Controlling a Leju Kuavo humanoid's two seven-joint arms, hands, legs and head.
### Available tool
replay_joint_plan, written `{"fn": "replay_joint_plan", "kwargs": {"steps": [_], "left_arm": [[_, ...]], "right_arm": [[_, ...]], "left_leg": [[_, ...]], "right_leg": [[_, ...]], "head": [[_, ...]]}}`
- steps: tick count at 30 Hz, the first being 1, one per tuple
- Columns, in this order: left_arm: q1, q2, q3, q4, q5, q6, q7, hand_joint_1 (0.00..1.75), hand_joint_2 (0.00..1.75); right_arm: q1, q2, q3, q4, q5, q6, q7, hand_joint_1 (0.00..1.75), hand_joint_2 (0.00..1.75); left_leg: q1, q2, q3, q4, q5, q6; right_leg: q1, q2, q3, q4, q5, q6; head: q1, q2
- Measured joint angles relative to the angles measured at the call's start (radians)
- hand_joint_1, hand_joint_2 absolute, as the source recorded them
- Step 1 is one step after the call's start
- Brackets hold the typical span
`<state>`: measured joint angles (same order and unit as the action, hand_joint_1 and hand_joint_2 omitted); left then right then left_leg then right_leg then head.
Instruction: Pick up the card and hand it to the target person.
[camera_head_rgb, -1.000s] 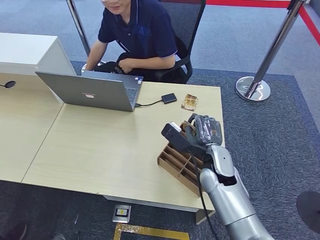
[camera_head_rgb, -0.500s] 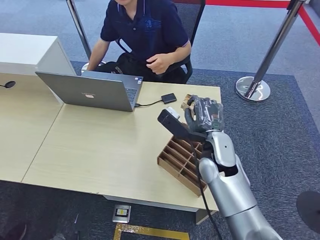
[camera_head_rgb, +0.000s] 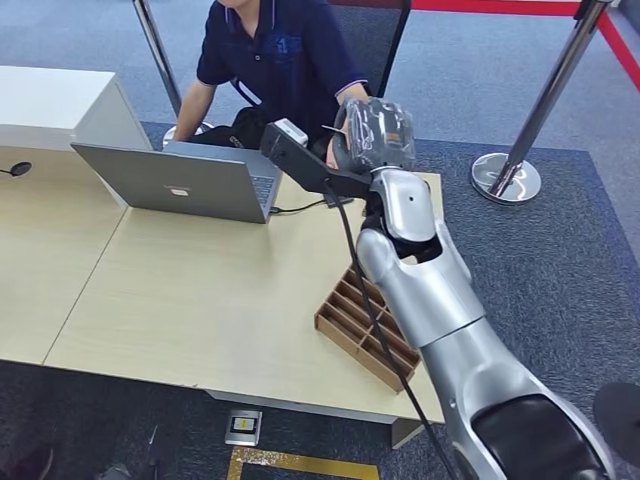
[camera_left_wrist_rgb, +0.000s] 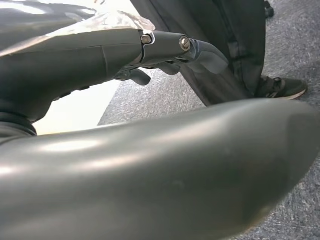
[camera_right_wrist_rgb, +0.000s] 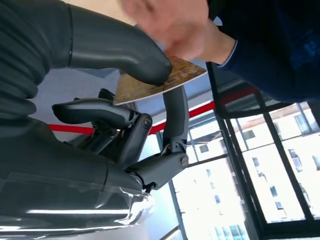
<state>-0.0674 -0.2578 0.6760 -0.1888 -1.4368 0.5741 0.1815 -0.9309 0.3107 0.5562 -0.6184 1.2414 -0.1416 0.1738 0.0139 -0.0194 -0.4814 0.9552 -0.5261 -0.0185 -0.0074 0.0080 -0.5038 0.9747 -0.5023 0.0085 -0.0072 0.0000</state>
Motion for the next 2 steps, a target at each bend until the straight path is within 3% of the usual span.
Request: {"fn": "replay_joint_plan", "kwargs": {"steps": [2], "left_arm": [[0.0, 0.0, 0.0, 0.0, 0.0, 0.0, 0.001, 0.0, 0.0]], "right_arm": [[-0.015, 0.01, 0.0, 0.041, 0.004, -0.005, 0.004, 1.63, 1.75]], "left_leg": [[0.0, 0.0, 0.0, 0.0, 0.0, 0.0]], "right_leg": [[0.0, 0.0, 0.0, 0.0, 0.0, 0.0]], "head": [[0.0, 0.0]]}}
